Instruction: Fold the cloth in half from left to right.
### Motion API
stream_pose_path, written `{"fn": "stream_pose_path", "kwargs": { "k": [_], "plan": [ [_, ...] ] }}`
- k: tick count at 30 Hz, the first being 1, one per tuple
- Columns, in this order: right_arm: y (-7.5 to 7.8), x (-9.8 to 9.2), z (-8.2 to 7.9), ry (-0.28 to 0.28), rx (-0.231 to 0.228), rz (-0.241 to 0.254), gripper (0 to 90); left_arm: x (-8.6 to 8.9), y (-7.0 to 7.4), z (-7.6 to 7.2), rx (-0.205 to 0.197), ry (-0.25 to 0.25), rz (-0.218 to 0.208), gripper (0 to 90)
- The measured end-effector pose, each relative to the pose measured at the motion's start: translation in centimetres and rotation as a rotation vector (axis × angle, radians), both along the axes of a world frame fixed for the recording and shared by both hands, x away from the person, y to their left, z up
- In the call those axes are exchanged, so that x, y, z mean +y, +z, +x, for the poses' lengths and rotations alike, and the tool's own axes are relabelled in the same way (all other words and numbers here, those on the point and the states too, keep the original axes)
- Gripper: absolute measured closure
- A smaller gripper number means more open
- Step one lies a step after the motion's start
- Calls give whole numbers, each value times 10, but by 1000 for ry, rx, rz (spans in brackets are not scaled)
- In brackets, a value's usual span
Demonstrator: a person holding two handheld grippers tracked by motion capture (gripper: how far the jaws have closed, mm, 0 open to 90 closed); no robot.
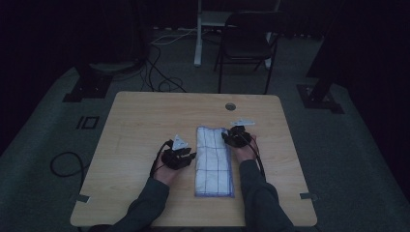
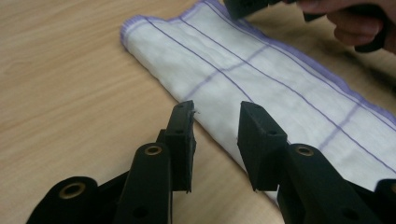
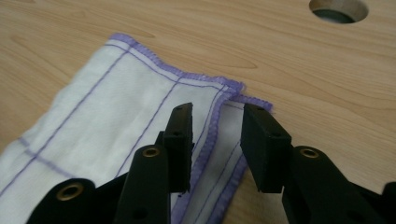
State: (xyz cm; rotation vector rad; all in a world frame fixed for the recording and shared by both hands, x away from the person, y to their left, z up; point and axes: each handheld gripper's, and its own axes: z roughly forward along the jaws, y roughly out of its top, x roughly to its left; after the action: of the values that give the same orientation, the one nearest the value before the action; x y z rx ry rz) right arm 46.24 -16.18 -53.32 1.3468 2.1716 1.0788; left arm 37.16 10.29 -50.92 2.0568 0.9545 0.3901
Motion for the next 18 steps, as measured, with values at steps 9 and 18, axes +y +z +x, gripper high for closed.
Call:
{"fn": "stream_pose_path", "kwargs": {
  "k": [9,18],
  "plan": [
    [-2,6,10,0,27,30,880,-5,-1,30,7,21,-20,650],
    [9,-5,5,-30,-12,51,892,-16,-5,50,11,38,-11,644]
  ]
}}
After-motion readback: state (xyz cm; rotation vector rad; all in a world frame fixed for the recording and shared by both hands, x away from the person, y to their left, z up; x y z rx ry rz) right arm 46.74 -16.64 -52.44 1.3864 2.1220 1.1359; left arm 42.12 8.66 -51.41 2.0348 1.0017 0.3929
